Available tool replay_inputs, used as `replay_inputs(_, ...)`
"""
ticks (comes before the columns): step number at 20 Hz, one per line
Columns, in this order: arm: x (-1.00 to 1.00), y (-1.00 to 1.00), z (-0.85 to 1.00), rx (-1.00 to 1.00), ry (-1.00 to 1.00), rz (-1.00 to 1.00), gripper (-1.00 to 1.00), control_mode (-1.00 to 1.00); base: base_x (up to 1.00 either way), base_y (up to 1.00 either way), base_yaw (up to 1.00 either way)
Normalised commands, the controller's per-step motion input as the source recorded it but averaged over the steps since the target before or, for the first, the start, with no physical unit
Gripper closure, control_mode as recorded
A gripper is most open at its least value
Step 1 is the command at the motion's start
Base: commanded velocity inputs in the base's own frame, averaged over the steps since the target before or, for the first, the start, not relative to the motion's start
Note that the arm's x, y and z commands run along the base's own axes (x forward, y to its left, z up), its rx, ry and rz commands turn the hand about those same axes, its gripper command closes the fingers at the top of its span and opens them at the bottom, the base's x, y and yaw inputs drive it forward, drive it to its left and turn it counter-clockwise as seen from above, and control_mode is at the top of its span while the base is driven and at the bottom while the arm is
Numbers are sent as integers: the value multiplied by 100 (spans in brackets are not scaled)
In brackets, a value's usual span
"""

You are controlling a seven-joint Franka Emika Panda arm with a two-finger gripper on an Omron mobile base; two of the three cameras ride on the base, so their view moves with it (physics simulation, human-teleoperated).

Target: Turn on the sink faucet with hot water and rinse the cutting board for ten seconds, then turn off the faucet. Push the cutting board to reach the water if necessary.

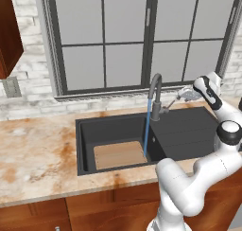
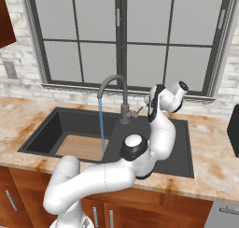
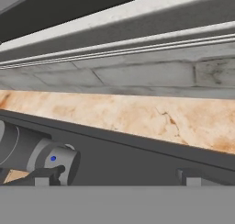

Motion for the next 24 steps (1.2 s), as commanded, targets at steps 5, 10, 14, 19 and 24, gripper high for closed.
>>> replay_inputs(5, 0, 0, 0, 0, 0, 0, -100, -100, 0, 0, 0)
replay_inputs(10, 0, 0, 0, 0, 0, 0, -100, -100, 0, 0, 0)
replay_inputs(14, 0, 0, 0, 0, 0, 0, -100, -100, 0, 0, 0)
replay_inputs(19, 0, 0, 0, 0, 0, 0, -100, -100, 0, 0, 0)
replay_inputs(24, 0, 0, 0, 0, 0, 0, -100, -100, 0, 0, 0)
